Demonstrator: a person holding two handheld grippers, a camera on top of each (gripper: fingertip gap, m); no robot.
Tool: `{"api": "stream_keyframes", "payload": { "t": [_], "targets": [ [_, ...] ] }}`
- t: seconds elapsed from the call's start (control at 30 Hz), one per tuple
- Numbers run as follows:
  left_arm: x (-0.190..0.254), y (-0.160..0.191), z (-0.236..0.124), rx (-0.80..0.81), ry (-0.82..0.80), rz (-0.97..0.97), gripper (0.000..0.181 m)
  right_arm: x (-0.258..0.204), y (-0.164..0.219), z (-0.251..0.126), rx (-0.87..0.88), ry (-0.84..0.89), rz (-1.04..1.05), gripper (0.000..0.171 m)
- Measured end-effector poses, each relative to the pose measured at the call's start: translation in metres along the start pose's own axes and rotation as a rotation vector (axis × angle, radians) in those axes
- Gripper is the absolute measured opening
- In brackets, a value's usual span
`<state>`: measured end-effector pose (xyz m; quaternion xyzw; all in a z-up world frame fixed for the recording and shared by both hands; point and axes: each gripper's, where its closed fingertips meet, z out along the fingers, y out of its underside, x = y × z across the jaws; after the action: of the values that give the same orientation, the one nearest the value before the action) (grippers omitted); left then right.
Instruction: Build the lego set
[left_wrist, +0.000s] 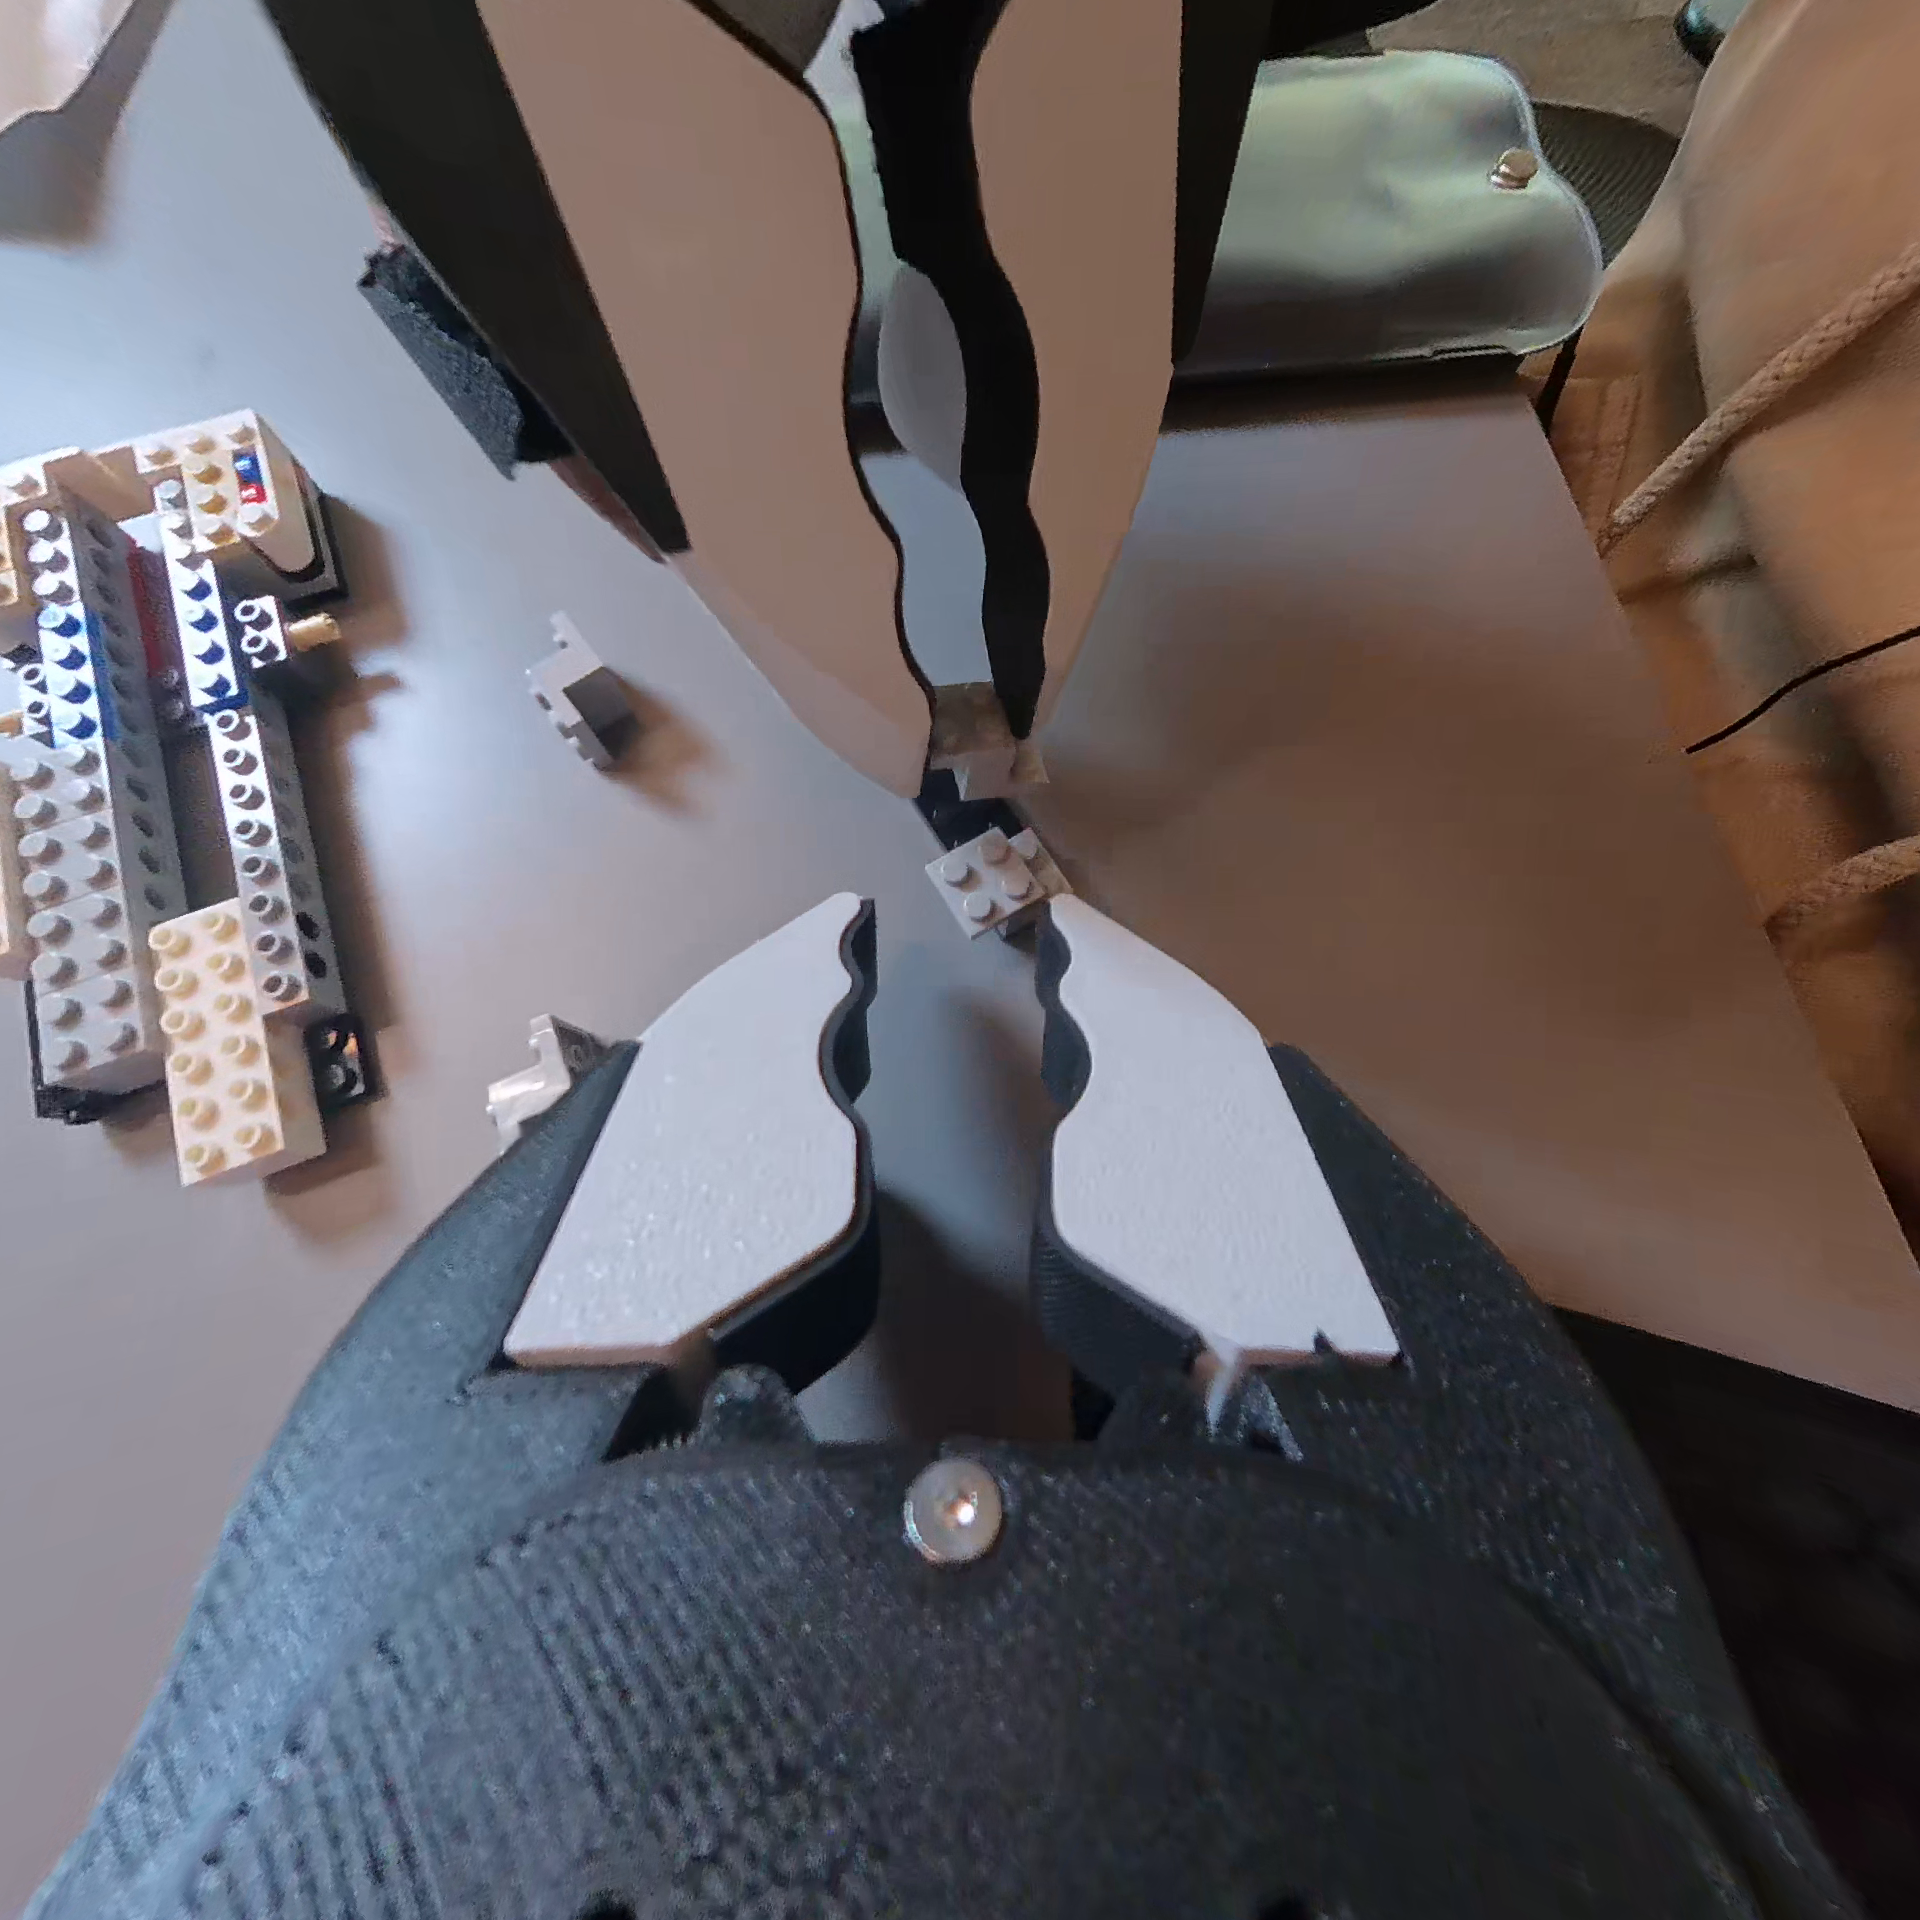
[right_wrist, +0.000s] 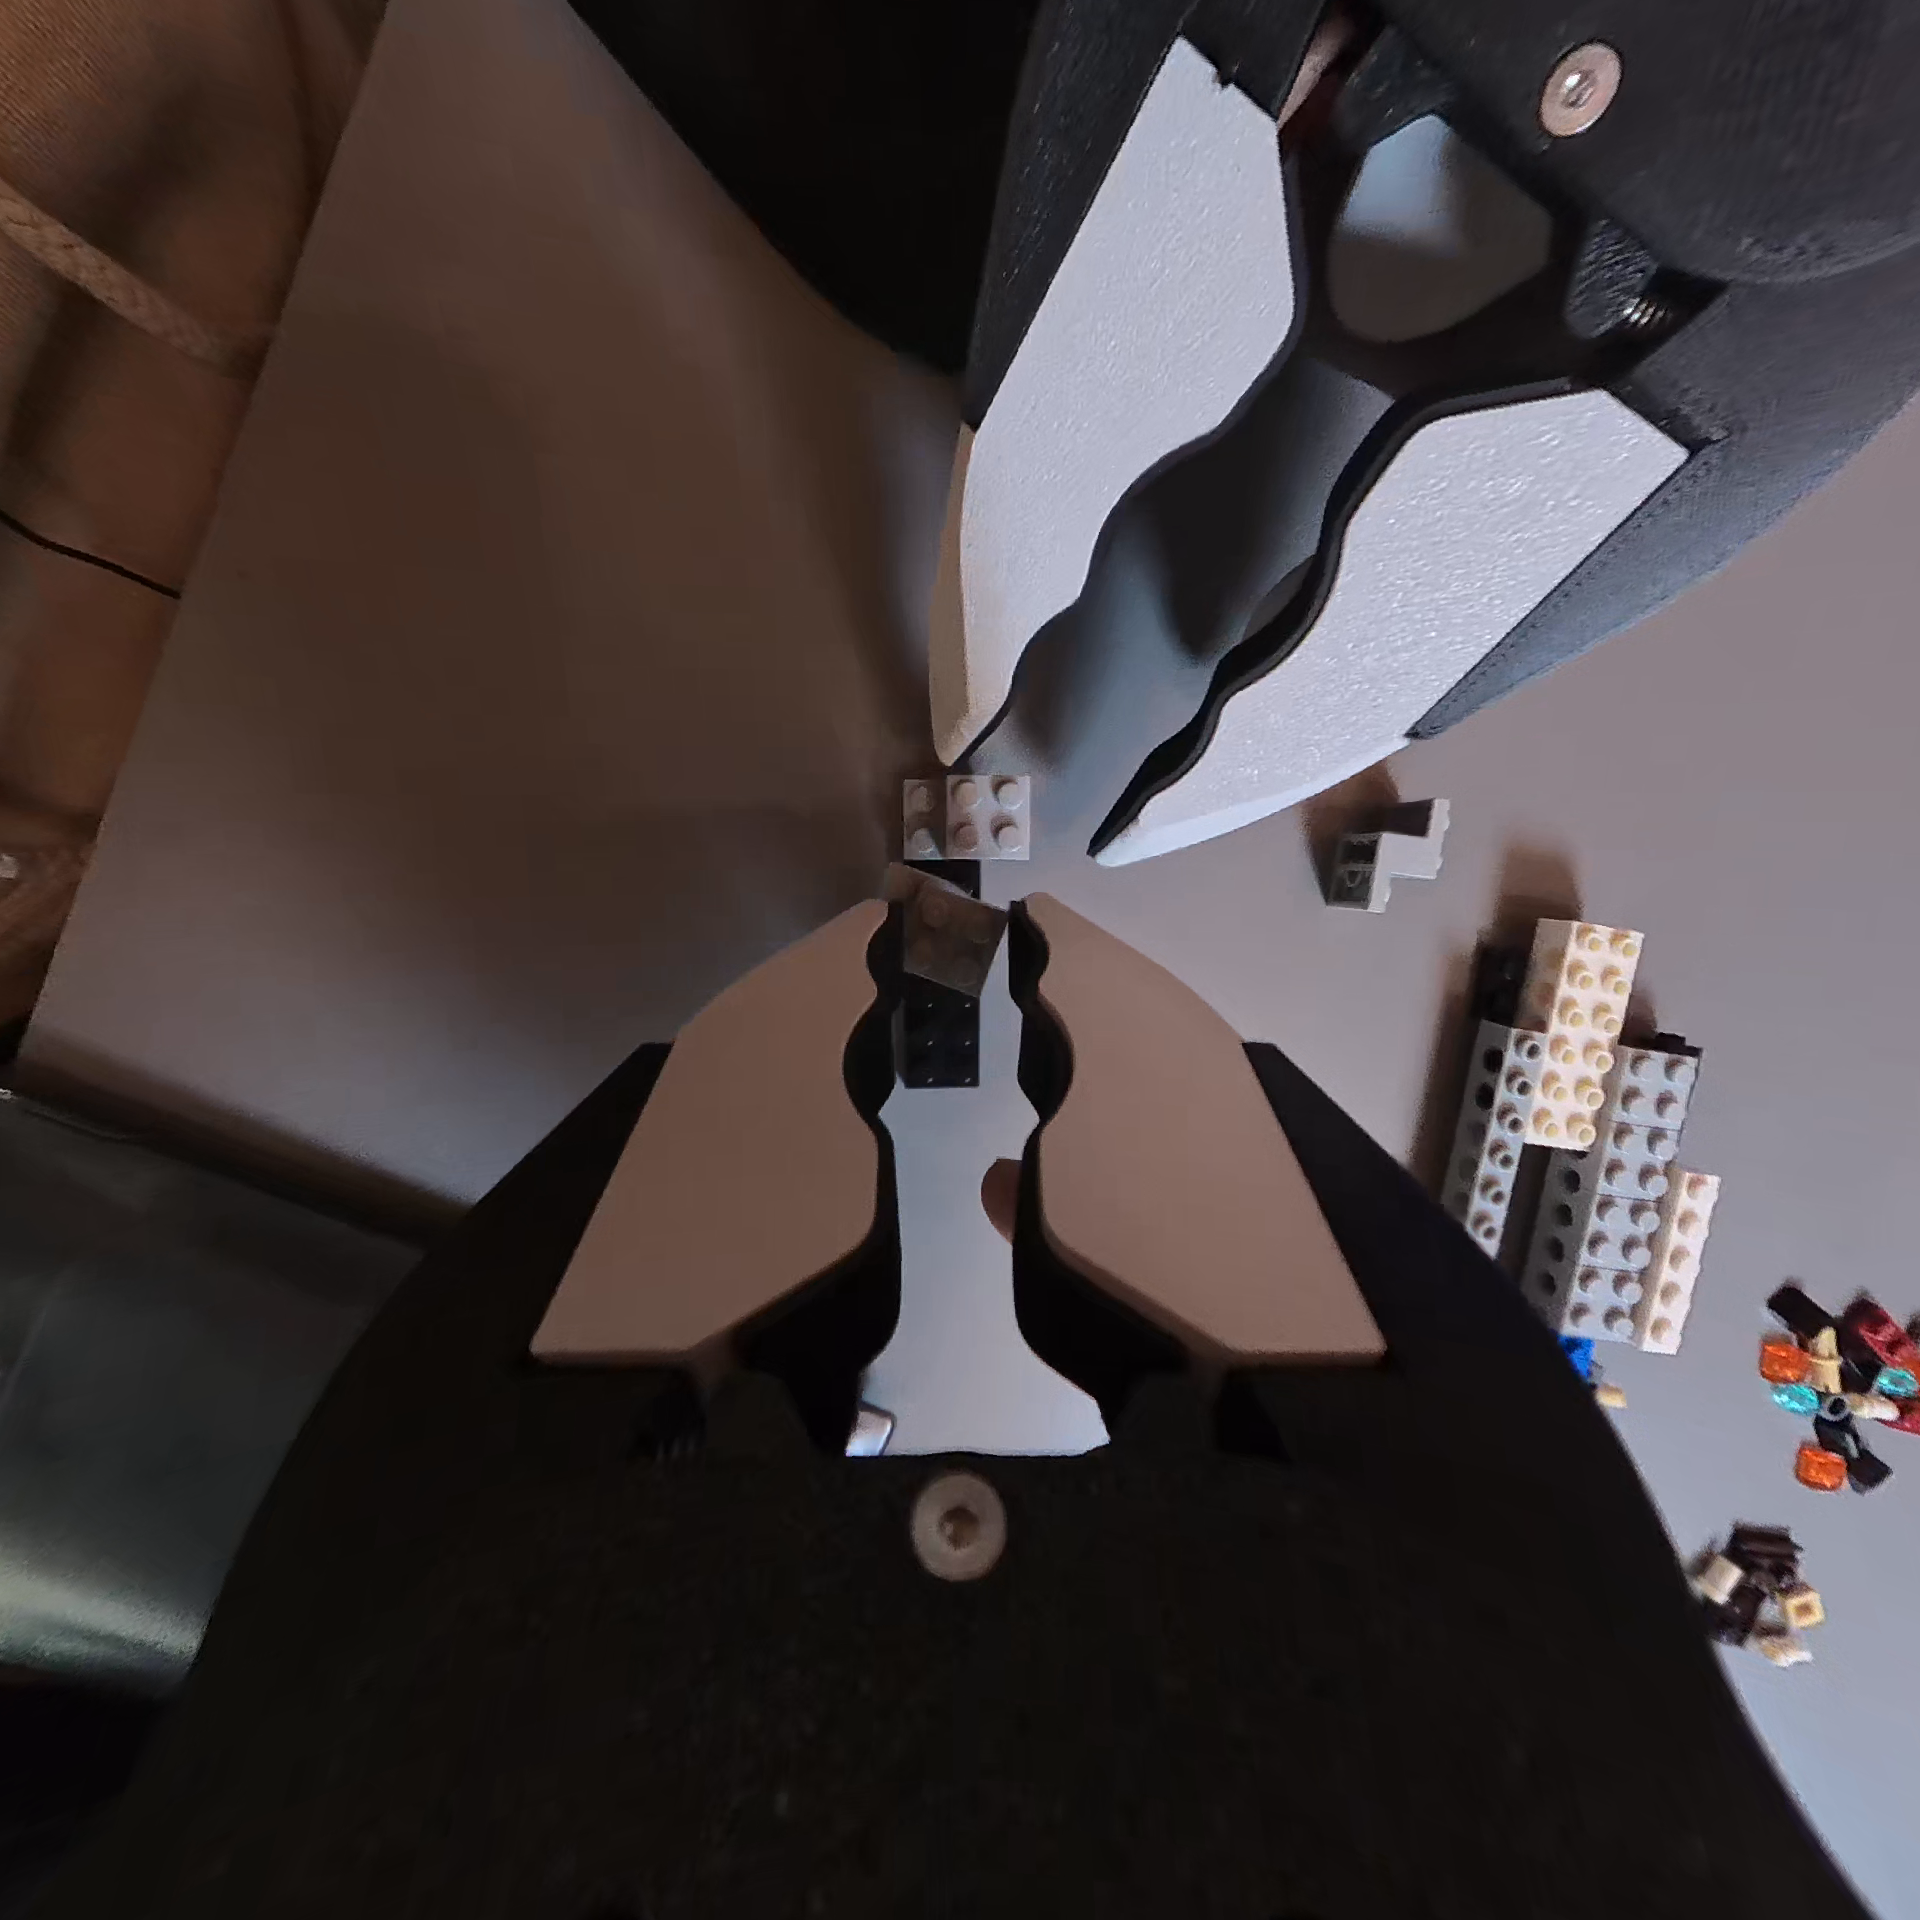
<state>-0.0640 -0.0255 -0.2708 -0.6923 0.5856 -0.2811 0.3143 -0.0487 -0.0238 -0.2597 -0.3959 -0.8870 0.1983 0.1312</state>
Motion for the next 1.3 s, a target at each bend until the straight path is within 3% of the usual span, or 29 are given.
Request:
{"api": "stream_keyframes", "payload": {
  "t": [0.03,0.33,0.77,1.3],
  "targets": [
    [0.0,0.001,-0.001,-0.008,0.001,0.002,0.027,0.001,0.0,0.001,-0.005,-0.008,-0.004,0.019],
    [0.005,0.003,0.006,-0.024,0.017,0.015,0.012,0.002,0.005,0.011,-0.073,-0.08,-0.031,0.019],
    [0.001,0.002,0.006,-0.003,-0.004,0.027,0.012,0.004,0.008,0.013,-0.102,-0.036,-0.106,0.018],
    [0.002,0.002,0.005,-0.002,0.003,0.025,0.014,0.003,0.008,0.009,-0.065,-0.04,-0.028,0.021]
  ]
}}
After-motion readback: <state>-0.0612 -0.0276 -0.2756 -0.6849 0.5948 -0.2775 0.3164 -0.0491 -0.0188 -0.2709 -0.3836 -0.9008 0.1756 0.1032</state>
